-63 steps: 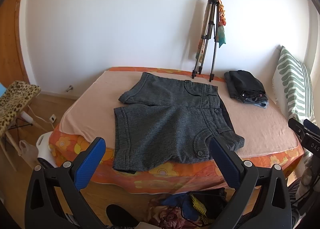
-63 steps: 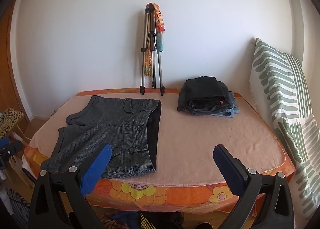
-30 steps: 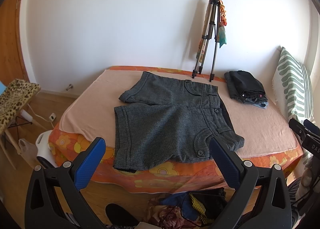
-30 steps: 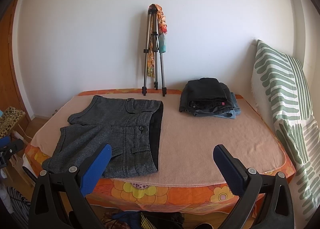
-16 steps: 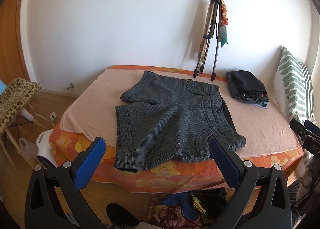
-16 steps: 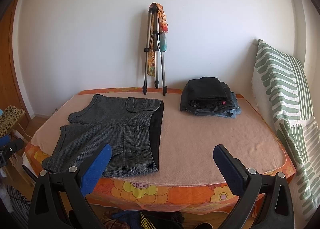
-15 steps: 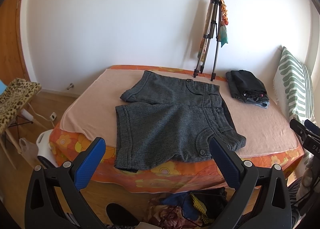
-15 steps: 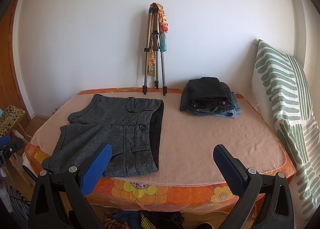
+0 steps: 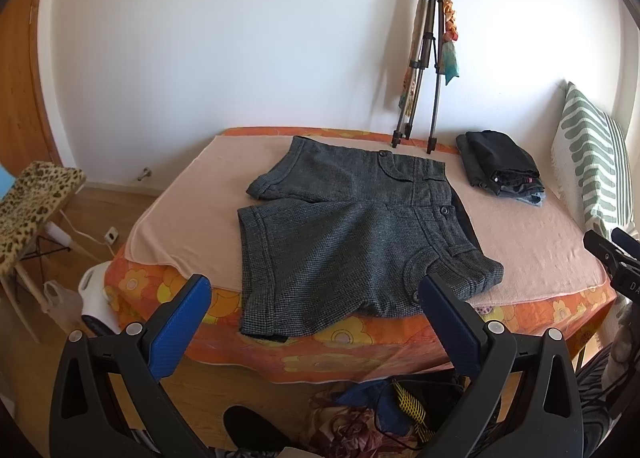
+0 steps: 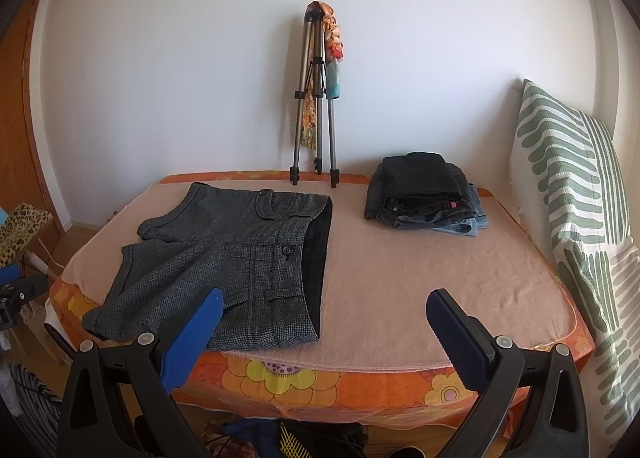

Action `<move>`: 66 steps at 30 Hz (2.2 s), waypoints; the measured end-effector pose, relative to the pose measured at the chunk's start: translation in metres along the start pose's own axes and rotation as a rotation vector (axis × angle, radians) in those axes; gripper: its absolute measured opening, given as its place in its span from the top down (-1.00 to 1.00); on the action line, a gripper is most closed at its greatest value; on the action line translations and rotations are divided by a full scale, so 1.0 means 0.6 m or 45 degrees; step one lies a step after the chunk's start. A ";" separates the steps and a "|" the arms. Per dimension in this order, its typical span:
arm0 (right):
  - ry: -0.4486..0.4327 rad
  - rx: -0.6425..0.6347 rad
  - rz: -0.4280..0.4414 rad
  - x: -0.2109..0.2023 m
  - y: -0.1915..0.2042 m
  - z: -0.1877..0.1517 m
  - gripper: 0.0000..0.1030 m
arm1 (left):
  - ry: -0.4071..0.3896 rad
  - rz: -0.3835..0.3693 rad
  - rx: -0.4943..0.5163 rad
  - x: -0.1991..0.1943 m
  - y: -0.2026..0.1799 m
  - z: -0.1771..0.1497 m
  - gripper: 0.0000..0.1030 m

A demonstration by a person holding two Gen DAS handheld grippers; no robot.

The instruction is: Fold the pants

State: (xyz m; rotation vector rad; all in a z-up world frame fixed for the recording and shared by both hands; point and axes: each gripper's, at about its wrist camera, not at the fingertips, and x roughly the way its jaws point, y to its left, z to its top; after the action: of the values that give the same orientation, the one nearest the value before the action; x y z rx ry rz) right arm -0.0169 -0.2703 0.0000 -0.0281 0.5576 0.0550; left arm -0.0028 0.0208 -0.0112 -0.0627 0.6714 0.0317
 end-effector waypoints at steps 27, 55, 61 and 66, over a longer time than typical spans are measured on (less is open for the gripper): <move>0.235 -1.151 0.490 0.162 0.130 -0.088 -0.25 | 0.339 -0.186 0.312 0.118 0.026 -0.057 -0.10; 0.418 -1.258 0.541 0.289 0.161 -0.047 0.68 | 0.431 -0.235 0.742 0.188 0.026 -0.075 -0.11; 0.374 -1.201 0.489 0.294 0.157 0.005 0.74 | 0.448 -0.225 0.845 0.216 0.007 -0.093 -0.15; 0.354 -1.166 0.477 0.292 0.151 0.029 0.75 | 0.446 -0.137 0.952 0.240 -0.003 -0.118 -0.15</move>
State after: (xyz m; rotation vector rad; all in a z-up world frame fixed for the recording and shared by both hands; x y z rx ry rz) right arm 0.1352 -0.1711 -0.0792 -0.8336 0.7708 0.6773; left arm 0.0660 0.0152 -0.1558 0.6276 0.9923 -0.3404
